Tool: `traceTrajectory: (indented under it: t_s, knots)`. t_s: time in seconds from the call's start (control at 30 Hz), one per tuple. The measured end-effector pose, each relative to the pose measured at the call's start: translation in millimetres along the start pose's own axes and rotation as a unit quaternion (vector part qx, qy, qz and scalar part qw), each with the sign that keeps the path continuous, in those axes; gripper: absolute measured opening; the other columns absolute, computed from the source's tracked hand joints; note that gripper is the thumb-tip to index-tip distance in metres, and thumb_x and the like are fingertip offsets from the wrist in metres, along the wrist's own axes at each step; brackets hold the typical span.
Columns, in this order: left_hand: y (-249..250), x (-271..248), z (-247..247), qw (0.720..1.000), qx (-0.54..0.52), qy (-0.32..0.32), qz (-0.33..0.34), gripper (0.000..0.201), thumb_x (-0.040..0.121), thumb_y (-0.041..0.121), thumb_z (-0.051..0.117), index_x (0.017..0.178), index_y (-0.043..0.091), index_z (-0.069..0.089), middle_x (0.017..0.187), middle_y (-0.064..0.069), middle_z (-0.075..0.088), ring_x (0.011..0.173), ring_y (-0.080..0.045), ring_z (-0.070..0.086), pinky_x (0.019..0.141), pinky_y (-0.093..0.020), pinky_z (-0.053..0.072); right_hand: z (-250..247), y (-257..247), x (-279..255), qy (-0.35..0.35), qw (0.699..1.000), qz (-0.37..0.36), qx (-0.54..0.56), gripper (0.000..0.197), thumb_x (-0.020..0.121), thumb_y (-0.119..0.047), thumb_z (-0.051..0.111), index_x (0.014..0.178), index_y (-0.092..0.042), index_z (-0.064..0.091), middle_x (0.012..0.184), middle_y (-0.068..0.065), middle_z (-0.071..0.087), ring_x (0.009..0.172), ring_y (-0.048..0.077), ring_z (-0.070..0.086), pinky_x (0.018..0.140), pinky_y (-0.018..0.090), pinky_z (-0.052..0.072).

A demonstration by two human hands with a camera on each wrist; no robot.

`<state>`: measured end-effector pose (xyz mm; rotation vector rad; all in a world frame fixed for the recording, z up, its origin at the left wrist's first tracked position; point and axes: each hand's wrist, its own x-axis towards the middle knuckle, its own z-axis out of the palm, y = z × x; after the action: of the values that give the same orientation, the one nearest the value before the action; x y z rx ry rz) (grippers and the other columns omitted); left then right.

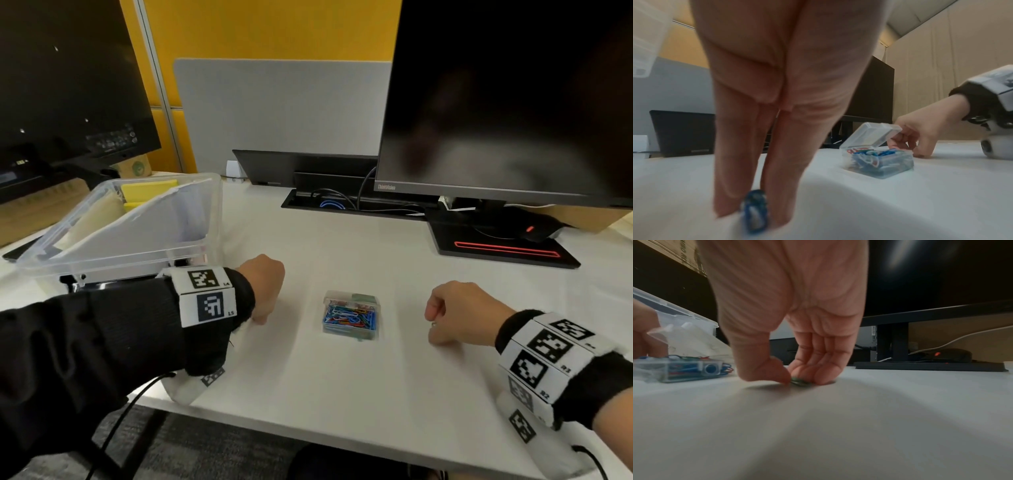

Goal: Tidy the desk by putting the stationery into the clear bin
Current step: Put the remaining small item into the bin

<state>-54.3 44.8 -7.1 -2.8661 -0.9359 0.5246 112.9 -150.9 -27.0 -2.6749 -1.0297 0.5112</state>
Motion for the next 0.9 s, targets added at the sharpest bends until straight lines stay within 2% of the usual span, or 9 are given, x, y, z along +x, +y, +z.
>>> traceTrajectory:
  t_s: [0.07, 0.17, 0.27, 0.37, 0.47, 0.6, 0.7, 0.8, 0.9]
  knots:
    - [-2.4, 0.0, 1.2, 0.999, -0.033, 0.022, 0.010, 0.032, 0.084, 0.012, 0.064, 0.116, 0.006, 0.061, 0.114, -0.007, 0.065, 0.104, -0.020, 0.063, 0.080, -0.021, 0.049, 0.9, -2.8, -4.0, -0.015, 1.000, -0.017, 0.009, 0.017, 0.069, -0.008, 0.071, 0.074, -0.018, 0.058, 0.075, -0.006, 0.054, 0.066, 0.008, 0.051, 0.055, 0.015, 0.041]
    - [-2.4, 0.7, 3.5, 0.998, -0.061, 0.020, 0.019, 0.028, 0.078, 0.005, 0.066, 0.106, 0.007, 0.069, 0.092, -0.001, 0.062, 0.083, -0.014, 0.059, 0.056, -0.014, 0.042, 1.6, -4.6, -7.3, -0.040, 0.999, -0.033, 0.005, 0.017, 0.070, -0.006, 0.069, 0.068, -0.019, 0.059, 0.069, -0.008, 0.055, 0.062, 0.005, 0.051, 0.053, 0.013, 0.040]
    - [0.9, 3.2, 6.0, 0.994, -0.102, 0.032, 0.034, 0.023, 0.074, 0.004, 0.066, 0.096, 0.007, 0.074, 0.079, 0.002, 0.063, 0.077, -0.013, 0.058, 0.062, -0.021, 0.048, 0.0, -7.0, -11.2, -0.030, 0.996, -0.072, 0.033, 0.018, 0.069, -0.004, 0.069, 0.068, -0.020, 0.061, 0.066, -0.007, 0.057, 0.059, 0.005, 0.052, 0.052, 0.012, 0.042]
    - [2.8, 5.1, 8.3, 0.984, -0.156, 0.058, 0.062, 0.020, 0.074, 0.003, 0.065, 0.091, 0.008, 0.074, 0.063, 0.006, 0.058, 0.074, -0.013, 0.057, 0.067, -0.021, 0.049, -1.7, -16.6, -21.5, -0.065, 0.977, -0.166, 0.116, 0.021, 0.068, 0.000, 0.067, 0.070, -0.021, 0.068, 0.065, -0.006, 0.059, 0.052, -0.001, 0.050, 0.053, 0.008, 0.041]
    - [5.5, 6.8, 12.3, 0.974, -0.188, 0.090, 0.092, 0.024, 0.076, 0.000, 0.062, 0.095, 0.009, 0.074, 0.077, -0.001, 0.067, 0.078, -0.013, 0.060, 0.072, -0.021, 0.050, 4.1, -26.9, -32.2, -0.121, 0.955, -0.224, 0.155, 0.028, 0.068, 0.004, 0.065, 0.077, -0.021, 0.074, 0.066, -0.004, 0.059, 0.053, -0.002, 0.048, 0.058, 0.009, 0.040]
    - [5.5, 8.2, 15.3, 0.956, -0.187, 0.184, 0.131, 0.027, 0.085, 0.004, 0.053, 0.103, 0.013, 0.071, 0.099, -0.004, 0.072, 0.095, -0.018, 0.064, 0.082, -0.020, 0.047, 9.9, -29.7, -29.6, -0.044, 0.942, -0.260, 0.208, 0.032, 0.069, 0.004, 0.064, 0.075, -0.025, 0.076, 0.068, -0.011, 0.063, 0.060, 0.000, 0.051, 0.064, 0.016, 0.046]
    - [2.5, 10.7, 15.9, 0.953, -0.189, 0.193, 0.136, 0.028, 0.089, 0.006, 0.050, 0.107, 0.015, 0.069, 0.104, -0.004, 0.071, 0.098, -0.018, 0.063, 0.086, -0.021, 0.045, 10.5, -27.4, -23.4, 0.005, 0.937, -0.275, 0.215, 0.029, 0.071, 0.004, 0.065, 0.079, -0.022, 0.077, 0.067, -0.012, 0.063, 0.061, 0.000, 0.053, 0.066, 0.018, 0.048]
    - [4.1, 13.7, 16.1, 0.952, -0.196, 0.191, 0.139, 0.030, 0.092, 0.007, 0.046, 0.113, 0.015, 0.066, 0.114, -0.004, 0.067, 0.106, -0.018, 0.059, 0.086, -0.018, 0.040, 14.6, -30.5, -22.6, -0.010, 0.940, -0.294, 0.171, 0.029, 0.073, 0.001, 0.063, 0.086, -0.021, 0.077, 0.068, -0.018, 0.062, 0.065, 0.000, 0.056, 0.068, 0.015, 0.049]
    - [7.9, 17.2, 15.6, 0.949, -0.202, 0.199, 0.139, 0.032, 0.095, 0.009, 0.041, 0.118, 0.015, 0.062, 0.120, -0.006, 0.060, 0.110, -0.021, 0.056, 0.089, -0.020, 0.039, 15.9, -36.1, -21.0, -0.002, 0.941, -0.316, 0.124, 0.030, 0.075, -0.001, 0.063, 0.094, -0.020, 0.076, 0.071, -0.015, 0.058, 0.066, 0.004, 0.054, 0.069, 0.013, 0.047]
